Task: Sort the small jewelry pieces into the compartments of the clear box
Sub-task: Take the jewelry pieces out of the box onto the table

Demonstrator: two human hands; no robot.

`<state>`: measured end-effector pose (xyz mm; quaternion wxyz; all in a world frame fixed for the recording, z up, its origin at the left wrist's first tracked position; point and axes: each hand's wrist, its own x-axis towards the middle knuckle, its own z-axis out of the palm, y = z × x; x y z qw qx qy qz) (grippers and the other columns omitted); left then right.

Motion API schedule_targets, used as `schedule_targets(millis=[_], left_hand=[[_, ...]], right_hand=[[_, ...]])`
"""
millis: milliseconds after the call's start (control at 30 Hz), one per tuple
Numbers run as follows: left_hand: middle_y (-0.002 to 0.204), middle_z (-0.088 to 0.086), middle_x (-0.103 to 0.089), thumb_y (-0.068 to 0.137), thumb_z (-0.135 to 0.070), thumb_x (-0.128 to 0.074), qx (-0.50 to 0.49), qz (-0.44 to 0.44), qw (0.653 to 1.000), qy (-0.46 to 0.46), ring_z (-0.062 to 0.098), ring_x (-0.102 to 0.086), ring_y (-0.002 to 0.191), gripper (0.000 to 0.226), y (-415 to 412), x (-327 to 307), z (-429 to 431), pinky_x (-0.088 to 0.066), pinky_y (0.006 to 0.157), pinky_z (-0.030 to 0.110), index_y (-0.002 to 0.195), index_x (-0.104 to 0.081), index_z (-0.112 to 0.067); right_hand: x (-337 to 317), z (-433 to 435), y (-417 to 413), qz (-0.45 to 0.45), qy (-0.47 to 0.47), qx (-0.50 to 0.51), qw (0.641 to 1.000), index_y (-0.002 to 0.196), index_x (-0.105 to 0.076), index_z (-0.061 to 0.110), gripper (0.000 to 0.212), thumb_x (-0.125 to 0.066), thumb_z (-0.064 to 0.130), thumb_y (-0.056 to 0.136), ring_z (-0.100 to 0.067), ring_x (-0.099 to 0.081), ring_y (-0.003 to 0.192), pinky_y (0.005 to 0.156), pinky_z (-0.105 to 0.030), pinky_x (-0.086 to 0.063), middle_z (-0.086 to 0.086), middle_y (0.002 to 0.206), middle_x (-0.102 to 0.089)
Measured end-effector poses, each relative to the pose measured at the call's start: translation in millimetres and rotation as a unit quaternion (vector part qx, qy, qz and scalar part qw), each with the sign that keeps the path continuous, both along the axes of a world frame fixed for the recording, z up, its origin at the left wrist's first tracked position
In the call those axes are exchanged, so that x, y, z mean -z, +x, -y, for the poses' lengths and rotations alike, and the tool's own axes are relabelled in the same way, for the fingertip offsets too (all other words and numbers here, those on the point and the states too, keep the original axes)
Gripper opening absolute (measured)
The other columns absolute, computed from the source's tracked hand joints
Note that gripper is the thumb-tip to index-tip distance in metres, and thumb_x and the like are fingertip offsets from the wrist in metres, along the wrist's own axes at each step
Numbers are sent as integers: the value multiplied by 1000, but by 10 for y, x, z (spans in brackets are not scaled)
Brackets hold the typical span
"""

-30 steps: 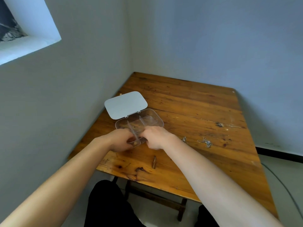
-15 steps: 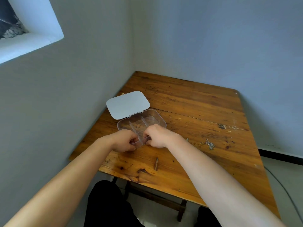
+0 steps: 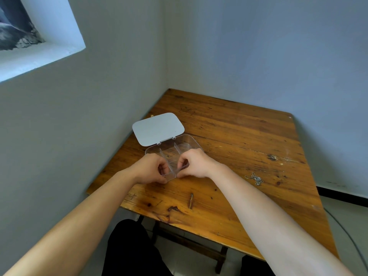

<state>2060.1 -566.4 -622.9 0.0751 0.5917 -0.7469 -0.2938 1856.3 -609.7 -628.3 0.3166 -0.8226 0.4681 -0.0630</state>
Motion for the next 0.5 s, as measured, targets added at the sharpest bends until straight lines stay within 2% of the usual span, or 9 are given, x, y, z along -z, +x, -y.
schedule_targets(millis=[133,300,400,500], left_hand=[[76,-10,-68,65,-23,-90,-30,-39,998,-49,0,-61,70,26,1,24,-76,-48,55,13,71,-66,-30],[77,-10,-65,65,-22,-90,-68,-42,993,-90,8,-60,72,29,47,35,-168,-49,59,22,71,-62,-28],[79,-8,-68,64,-22,-91,-91,-60,991,-73,9,-62,73,29,99,5,-184,-46,58,19,72,-64,-27],[76,-7,-72,63,-23,-91,-121,-119,984,-47,9,-66,72,23,121,-37,-193,-49,57,17,70,-69,-24]], right_hand=[[-16,53,-85,50,22,27,998,78,-70,34,24,-91,39,67,-6,-61,89,70,-26,-48,14,92,-68],[-20,52,-68,116,72,53,989,79,-75,31,21,-89,43,68,-8,-69,83,74,-30,-57,10,85,-74],[-10,13,-54,225,152,103,957,83,-77,22,19,-90,32,72,-16,-76,82,75,-35,-63,1,89,-76],[0,-34,-30,291,175,150,929,94,-74,15,22,-84,27,79,-15,-76,84,69,-31,-62,-5,97,-75]])
